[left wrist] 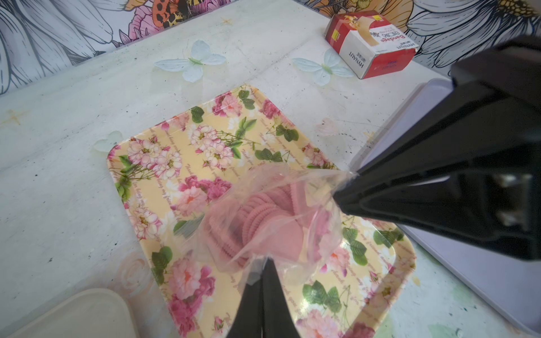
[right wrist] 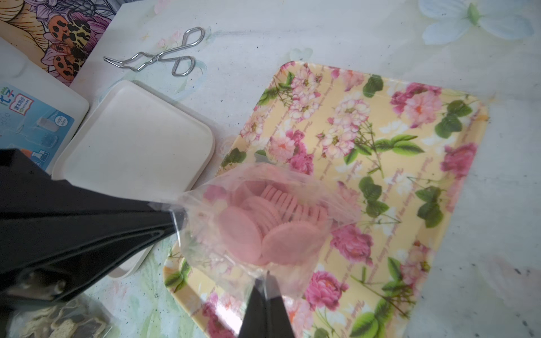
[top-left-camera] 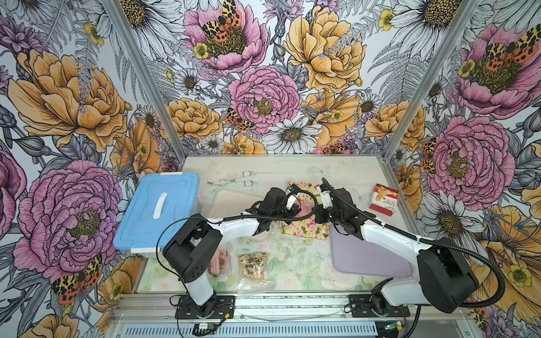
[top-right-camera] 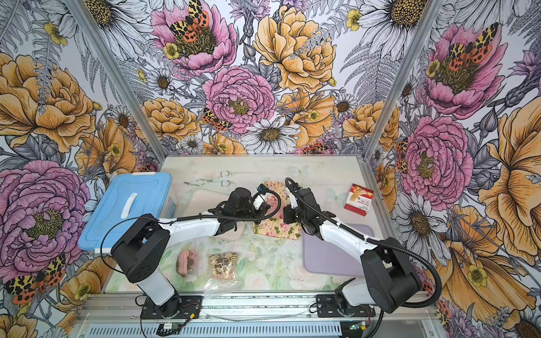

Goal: Pour cookies out of the ziploc bag
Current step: 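Pour the cookies out of the ziploc bag onto the tray.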

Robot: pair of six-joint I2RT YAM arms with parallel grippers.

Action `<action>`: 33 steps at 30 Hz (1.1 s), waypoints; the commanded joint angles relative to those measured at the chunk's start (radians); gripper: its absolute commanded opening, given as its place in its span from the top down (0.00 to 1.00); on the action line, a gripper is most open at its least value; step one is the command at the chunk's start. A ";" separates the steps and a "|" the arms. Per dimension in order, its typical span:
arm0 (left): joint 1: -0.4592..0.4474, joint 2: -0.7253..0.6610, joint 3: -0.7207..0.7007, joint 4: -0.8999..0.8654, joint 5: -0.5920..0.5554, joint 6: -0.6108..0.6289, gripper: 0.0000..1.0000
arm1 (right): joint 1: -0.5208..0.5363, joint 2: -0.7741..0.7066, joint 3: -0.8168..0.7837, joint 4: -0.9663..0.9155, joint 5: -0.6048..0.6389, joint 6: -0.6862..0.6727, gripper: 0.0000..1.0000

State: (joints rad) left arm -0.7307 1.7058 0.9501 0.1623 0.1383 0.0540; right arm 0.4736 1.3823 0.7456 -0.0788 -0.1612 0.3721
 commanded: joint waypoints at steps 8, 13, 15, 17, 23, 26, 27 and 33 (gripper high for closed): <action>0.004 -0.069 -0.044 0.103 0.003 -0.028 1.00 | -0.013 -0.038 -0.012 0.078 0.046 -0.029 1.00; 0.007 -0.105 -0.084 0.170 -0.014 -0.040 1.00 | -0.023 -0.086 -0.043 0.099 0.089 -0.021 1.00; 0.006 -0.110 -0.099 0.204 -0.010 -0.047 1.00 | -0.027 -0.081 -0.041 0.099 0.084 -0.018 1.00; 0.003 -0.110 -0.101 0.213 -0.009 -0.049 1.00 | -0.027 -0.072 -0.037 0.099 0.073 -0.017 1.00; 0.004 -0.140 -0.136 0.269 -0.014 -0.042 1.00 | -0.027 -0.103 -0.059 0.142 0.032 -0.021 1.00; 0.004 -0.157 -0.152 0.293 -0.023 -0.040 1.00 | -0.027 -0.131 -0.073 0.158 0.047 -0.027 1.00; 0.003 -0.156 -0.150 0.292 -0.025 -0.040 1.00 | -0.027 -0.137 -0.077 0.163 0.049 -0.028 1.00; 0.005 -0.138 -0.163 0.333 -0.027 -0.042 1.00 | -0.027 -0.149 -0.093 0.190 0.071 -0.028 1.00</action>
State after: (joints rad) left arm -0.7311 1.5833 0.8055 0.4324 0.1375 0.0238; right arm 0.4568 1.2453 0.6590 0.0822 -0.1295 0.3637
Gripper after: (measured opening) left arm 0.047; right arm 0.042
